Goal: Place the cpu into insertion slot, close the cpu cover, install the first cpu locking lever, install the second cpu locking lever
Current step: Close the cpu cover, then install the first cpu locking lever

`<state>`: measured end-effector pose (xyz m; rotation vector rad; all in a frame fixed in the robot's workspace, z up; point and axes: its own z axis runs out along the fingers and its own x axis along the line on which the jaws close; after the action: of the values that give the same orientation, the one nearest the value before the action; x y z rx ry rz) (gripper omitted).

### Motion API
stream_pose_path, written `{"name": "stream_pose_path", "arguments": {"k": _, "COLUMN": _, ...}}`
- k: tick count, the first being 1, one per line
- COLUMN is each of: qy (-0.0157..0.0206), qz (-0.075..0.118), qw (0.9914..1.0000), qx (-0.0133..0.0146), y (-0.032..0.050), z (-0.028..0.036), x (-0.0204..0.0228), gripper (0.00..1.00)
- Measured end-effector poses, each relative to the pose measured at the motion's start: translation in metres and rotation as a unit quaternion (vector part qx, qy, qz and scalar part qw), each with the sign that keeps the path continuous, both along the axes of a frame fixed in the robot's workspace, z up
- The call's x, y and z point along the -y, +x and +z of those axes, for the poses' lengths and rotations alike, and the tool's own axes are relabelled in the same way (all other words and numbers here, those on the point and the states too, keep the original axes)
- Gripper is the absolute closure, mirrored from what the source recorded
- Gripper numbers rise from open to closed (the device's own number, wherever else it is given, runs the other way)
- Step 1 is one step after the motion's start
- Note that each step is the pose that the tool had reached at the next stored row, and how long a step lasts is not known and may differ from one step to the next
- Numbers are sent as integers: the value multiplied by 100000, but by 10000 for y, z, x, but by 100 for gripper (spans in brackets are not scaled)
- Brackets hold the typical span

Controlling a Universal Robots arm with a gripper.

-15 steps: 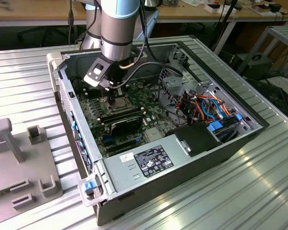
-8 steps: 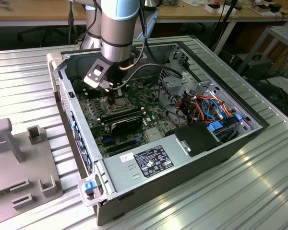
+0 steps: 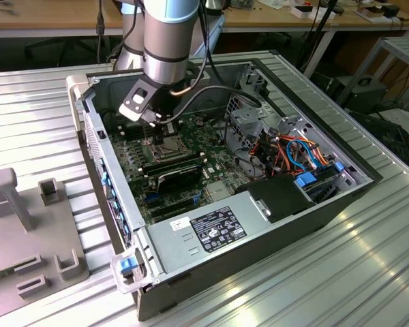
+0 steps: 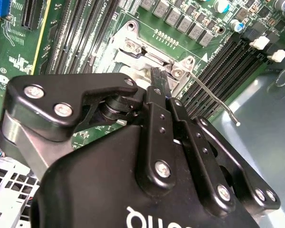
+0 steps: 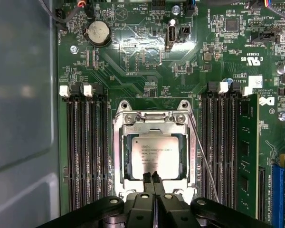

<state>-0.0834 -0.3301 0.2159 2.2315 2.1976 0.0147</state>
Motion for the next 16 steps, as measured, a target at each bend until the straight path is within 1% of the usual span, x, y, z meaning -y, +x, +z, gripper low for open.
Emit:
{"name": "stream_pose_path", "arguments": {"k": 2, "qy": -5, "qz": -13, "qw": 100000, "qx": -26, "y": 47, "z": 1, "x": 0, "gripper": 89}}
{"name": "stream_pose_path", "arguments": {"k": 3, "qy": -5, "qz": -21, "qw": 100000, "qx": -68, "y": 96, "z": 1, "x": 0, "gripper": 89}}
{"name": "stream_pose_path", "arguments": {"k": 5, "qy": -2, "qz": -11, "qw": 100000, "qx": -131, "y": 167, "z": 1, "x": 0, "gripper": 89}}
{"name": "stream_pose_path", "arguments": {"k": 6, "qy": 2, "qz": -14, "qw": 100000, "qx": -158, "y": 188, "z": 1, "x": 0, "gripper": 89}}
{"name": "stream_pose_path", "arguments": {"k": 16, "qy": -2, "qz": -18, "qw": 100000, "qx": -165, "y": 199, "z": 1, "x": 0, "gripper": 89}}
